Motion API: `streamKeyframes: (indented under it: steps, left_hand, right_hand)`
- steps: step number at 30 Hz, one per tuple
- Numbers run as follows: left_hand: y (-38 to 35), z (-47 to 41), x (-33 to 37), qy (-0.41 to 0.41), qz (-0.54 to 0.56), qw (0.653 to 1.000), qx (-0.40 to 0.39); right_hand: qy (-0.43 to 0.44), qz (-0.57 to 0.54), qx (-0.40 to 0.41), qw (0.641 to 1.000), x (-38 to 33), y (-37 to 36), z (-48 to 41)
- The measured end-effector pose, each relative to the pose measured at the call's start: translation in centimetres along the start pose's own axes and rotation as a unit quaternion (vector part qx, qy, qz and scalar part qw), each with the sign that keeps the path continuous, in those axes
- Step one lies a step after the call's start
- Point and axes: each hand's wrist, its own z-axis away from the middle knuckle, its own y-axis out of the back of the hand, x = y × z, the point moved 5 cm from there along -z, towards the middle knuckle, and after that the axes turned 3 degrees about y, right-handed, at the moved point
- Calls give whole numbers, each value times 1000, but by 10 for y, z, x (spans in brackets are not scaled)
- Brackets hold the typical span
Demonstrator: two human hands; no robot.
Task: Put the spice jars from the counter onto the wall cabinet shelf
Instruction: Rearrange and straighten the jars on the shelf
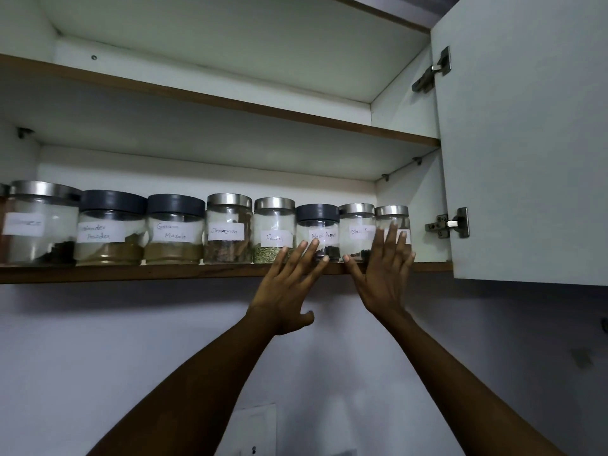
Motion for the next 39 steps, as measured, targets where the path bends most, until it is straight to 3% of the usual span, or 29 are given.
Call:
streamKeyframes:
  steps: [7,23,31,36,39]
  left_hand:
    - [39,45,-50,-2,-52,998,37]
    - [98,184,-233,29,-146,989,-4]
    - [107,215,-292,41,-157,987,-3]
    - [132,213,-338,89,-157,982,49]
    - [141,207,-366,156,-136,978,19]
  right_hand:
    - [146,30,25,988,-80,32,9]
    - [289,-43,-16,956,-293,18,43]
    - [306,-40,-25,951,-361,4,59]
    - [291,-53,-24,955,-392,-1,53]
    - [295,-57,-21,954,-410,-2,52]
